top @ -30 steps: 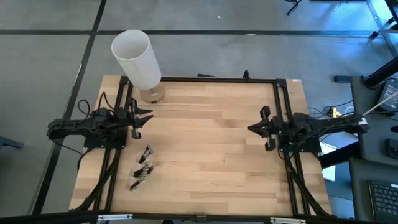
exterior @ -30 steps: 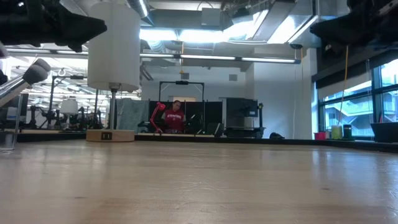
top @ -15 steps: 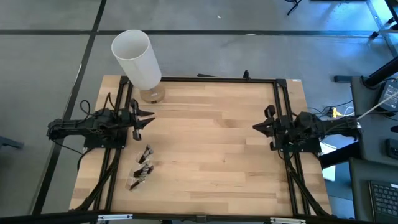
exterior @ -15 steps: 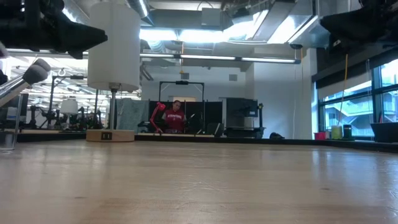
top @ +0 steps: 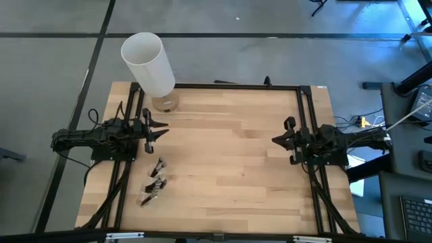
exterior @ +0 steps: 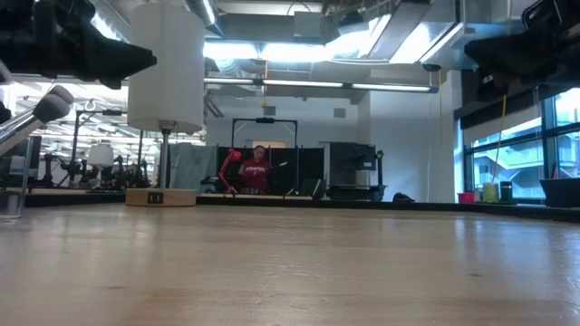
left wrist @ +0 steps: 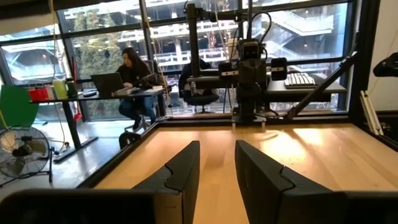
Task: Put items in baskets/containers
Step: Return to Home Position
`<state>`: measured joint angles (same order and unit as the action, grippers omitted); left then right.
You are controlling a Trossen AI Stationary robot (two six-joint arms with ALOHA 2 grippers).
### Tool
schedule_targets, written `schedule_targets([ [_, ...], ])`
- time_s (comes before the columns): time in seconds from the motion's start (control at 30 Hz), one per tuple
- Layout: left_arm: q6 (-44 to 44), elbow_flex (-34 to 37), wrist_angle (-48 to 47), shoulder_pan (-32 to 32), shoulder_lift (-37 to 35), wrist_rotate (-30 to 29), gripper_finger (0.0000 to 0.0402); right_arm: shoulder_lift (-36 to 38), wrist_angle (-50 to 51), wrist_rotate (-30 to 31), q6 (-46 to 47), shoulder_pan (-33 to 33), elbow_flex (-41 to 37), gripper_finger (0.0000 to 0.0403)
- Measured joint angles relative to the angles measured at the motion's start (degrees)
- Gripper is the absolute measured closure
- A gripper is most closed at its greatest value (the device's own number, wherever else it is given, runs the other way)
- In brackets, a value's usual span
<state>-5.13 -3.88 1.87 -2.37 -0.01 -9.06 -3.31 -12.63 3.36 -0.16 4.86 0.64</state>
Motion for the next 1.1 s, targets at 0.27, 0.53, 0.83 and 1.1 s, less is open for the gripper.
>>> schedule_targets([
  [0.27,-1.9,3.4,5.0,-0.1,0.4,-0.2,0.0304,0.0,0.9,0.0,0.2,-0.6,0.0,0.0382],
  [0.53,-1.6,3.4,4.3,-0.1,0.0,-0.3,0.0304,0.0,1.0,0.0,-0.5,-0.6,0.0,0.0382],
  [0.83,-0.7,3.4,0.4,-0.1,0.0,1.4,0.0304,-0.1,5.4,0.0,0.7,-0.6,-0.3,0.0382],
  [1.1,-0.1,3.4,0.7,-0.1,0.0,2.0,0.0337,-0.1,5.4,0.0,1.4,-0.6,-0.3,0.0383],
])
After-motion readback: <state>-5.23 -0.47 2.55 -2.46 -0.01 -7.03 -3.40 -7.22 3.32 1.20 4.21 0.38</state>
